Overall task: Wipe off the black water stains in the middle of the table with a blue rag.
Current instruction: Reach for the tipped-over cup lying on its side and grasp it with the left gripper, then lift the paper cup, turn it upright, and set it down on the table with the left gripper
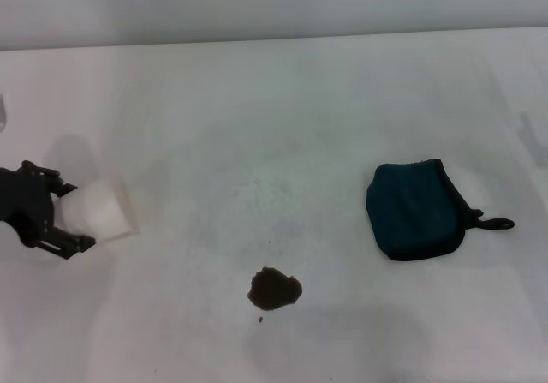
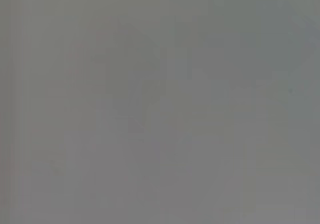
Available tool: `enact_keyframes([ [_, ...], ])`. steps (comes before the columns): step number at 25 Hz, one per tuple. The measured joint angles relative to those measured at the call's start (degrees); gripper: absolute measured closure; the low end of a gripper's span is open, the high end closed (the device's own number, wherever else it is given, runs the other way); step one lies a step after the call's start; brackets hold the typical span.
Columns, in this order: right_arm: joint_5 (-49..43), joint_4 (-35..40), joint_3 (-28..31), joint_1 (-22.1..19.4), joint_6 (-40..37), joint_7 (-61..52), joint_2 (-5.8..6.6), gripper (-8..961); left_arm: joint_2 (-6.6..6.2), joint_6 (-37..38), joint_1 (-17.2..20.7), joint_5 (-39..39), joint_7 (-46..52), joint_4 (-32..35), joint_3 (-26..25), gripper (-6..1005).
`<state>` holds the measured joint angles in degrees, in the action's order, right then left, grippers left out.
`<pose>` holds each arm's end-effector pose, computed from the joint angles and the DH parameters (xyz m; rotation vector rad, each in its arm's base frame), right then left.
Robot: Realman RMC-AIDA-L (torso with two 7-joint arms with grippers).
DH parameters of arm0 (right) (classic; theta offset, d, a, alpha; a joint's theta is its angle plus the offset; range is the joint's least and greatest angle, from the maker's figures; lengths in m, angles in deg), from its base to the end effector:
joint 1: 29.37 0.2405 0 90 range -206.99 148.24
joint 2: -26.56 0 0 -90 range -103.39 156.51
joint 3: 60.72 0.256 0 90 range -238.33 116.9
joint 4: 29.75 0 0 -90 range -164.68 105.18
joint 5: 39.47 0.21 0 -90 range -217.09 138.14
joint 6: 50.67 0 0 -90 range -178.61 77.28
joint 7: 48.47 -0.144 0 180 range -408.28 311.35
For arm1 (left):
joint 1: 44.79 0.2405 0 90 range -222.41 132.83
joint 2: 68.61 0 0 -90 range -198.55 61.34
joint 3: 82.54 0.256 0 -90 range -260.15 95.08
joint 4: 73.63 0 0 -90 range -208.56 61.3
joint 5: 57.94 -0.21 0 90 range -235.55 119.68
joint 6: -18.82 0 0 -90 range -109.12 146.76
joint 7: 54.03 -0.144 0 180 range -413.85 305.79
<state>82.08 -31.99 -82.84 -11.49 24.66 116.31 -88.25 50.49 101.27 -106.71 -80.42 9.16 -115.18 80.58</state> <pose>0.4008 0.2699 0.0411 -1.4675 0.5875 0.5948 -0.2794 0.3800 0.0207 -2.8948 -0.3250 0.4217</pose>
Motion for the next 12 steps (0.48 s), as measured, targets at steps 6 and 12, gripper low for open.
enact_keyframes([
  [6, 0.0, 0.04, -0.08, -0.33, 0.0, 0.01, 0.03, 96, -0.01, -0.13, 0.9, 1.4, 0.23, 1.66, 0.01, 225],
  [12, 0.0, 0.06, -0.12, -0.59, 0.05, 0.17, 0.03, 96, 0.08, 0.42, 1.73, 11.38, 0.3, 1.81, 0.02, 260],
])
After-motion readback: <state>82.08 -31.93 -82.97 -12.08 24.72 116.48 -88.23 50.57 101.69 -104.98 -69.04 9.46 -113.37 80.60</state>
